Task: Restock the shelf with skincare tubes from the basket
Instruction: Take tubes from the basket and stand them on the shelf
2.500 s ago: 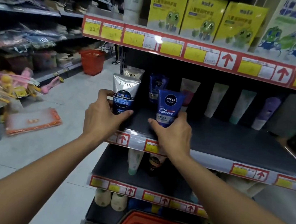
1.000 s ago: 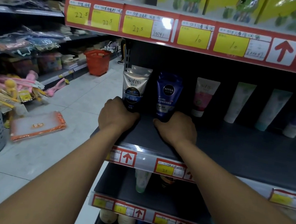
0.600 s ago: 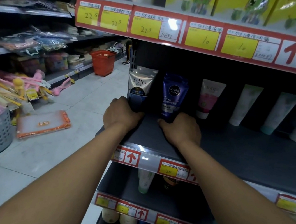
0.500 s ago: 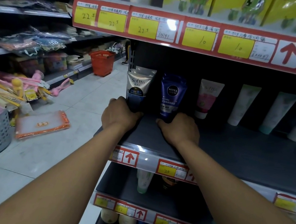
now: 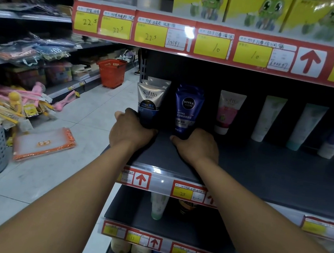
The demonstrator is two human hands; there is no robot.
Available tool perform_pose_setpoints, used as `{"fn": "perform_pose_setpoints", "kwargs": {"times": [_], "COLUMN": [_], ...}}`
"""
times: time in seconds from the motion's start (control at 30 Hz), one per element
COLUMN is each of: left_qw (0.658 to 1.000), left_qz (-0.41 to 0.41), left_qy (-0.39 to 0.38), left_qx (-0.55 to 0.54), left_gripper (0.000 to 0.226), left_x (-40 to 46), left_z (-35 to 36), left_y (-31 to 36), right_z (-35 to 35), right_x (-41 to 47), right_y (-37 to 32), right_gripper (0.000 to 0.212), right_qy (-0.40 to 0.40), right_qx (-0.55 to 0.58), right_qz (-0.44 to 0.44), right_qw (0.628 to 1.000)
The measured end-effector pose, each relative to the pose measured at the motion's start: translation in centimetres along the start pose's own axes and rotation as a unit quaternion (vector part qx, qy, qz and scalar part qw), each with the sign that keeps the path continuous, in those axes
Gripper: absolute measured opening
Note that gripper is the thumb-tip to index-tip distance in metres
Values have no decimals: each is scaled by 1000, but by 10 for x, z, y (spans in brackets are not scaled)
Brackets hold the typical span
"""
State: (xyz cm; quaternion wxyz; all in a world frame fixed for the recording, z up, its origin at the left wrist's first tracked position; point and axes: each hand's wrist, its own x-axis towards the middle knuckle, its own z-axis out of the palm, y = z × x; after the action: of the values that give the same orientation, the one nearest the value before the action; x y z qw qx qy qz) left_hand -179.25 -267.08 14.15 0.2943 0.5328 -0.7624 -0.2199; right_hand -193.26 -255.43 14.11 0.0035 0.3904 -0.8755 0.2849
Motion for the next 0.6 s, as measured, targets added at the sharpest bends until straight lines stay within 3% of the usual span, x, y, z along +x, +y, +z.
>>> {"fn": "perform_pose_setpoints", "kwargs": {"times": [0.47,0.6], "left_qw": [988,996], "left_qz": [-61,-1], "left_qy": [-139,-84], "left_qx": [-26,-10], "left_gripper": [85,63], "left_x": [-4,-36], "left_z": [-29,-31], "left_y": [6,9], "right_z": [-38,-50], "right_x": [-18,-47], "right_y": [14,27], "right_gripper": [75,71], "right_qy": [-142,-124], "right_qx": [69,35], "right_qz": [-25,-95], "right_qw": [987,987]}}
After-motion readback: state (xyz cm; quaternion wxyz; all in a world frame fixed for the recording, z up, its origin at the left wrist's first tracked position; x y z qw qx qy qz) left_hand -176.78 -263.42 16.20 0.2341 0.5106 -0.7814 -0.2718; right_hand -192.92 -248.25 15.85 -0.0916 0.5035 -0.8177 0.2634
